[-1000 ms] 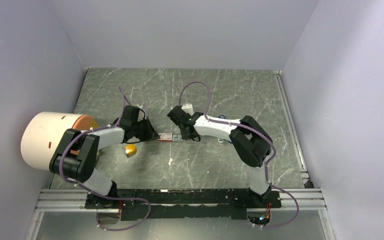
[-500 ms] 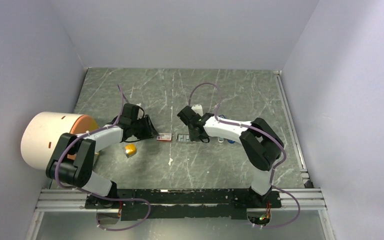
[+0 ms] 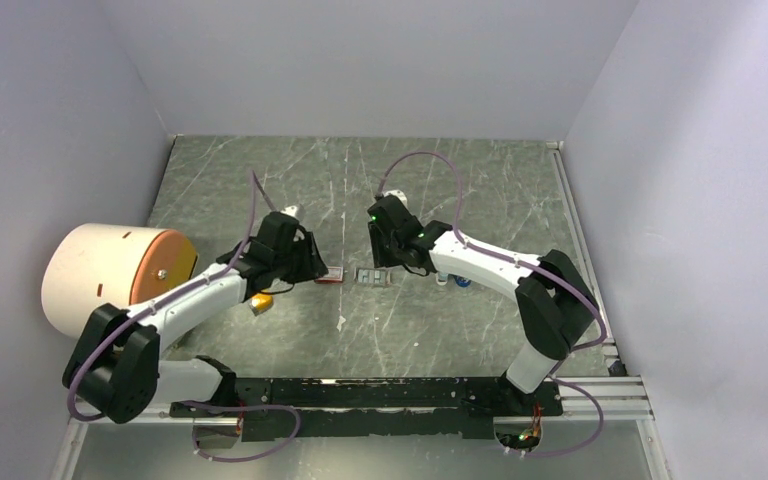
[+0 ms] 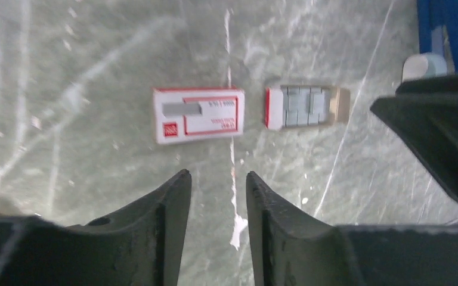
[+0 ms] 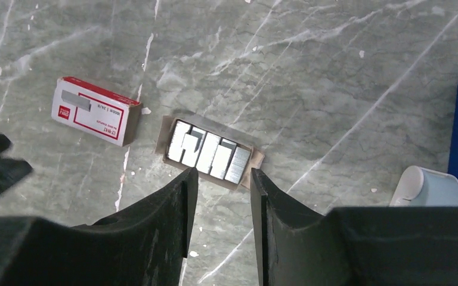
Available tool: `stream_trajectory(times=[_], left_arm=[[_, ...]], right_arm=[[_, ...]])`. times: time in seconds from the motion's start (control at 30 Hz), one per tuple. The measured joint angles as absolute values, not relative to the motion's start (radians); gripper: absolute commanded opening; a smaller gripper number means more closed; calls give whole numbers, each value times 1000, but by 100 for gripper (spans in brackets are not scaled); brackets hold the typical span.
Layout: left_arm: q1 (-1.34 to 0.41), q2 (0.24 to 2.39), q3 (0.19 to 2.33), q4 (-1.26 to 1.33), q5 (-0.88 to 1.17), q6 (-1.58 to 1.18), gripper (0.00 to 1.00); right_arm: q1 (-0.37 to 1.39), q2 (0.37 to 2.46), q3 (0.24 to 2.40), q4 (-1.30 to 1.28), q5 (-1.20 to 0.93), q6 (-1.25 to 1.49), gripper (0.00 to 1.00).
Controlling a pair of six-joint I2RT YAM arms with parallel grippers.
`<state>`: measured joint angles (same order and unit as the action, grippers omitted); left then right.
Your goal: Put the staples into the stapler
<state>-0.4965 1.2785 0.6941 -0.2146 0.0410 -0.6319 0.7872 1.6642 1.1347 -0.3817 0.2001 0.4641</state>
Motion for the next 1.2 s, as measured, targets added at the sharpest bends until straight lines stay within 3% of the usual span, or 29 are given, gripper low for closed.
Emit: stream_trajectory(times=[0.33,0.97,1.2], left_arm=[[-651,1422,677,-221,-10,-678,35],[-659,1832,1100,-319,-251,-598,38],[-658,1909,1196,-311,-286,-571,38]], right_arm=[[770,1671,1131,-339,149,459,36],[702,1679,1119,-316,115,464,36],[688,1748,1123,-313,81,474,26]])
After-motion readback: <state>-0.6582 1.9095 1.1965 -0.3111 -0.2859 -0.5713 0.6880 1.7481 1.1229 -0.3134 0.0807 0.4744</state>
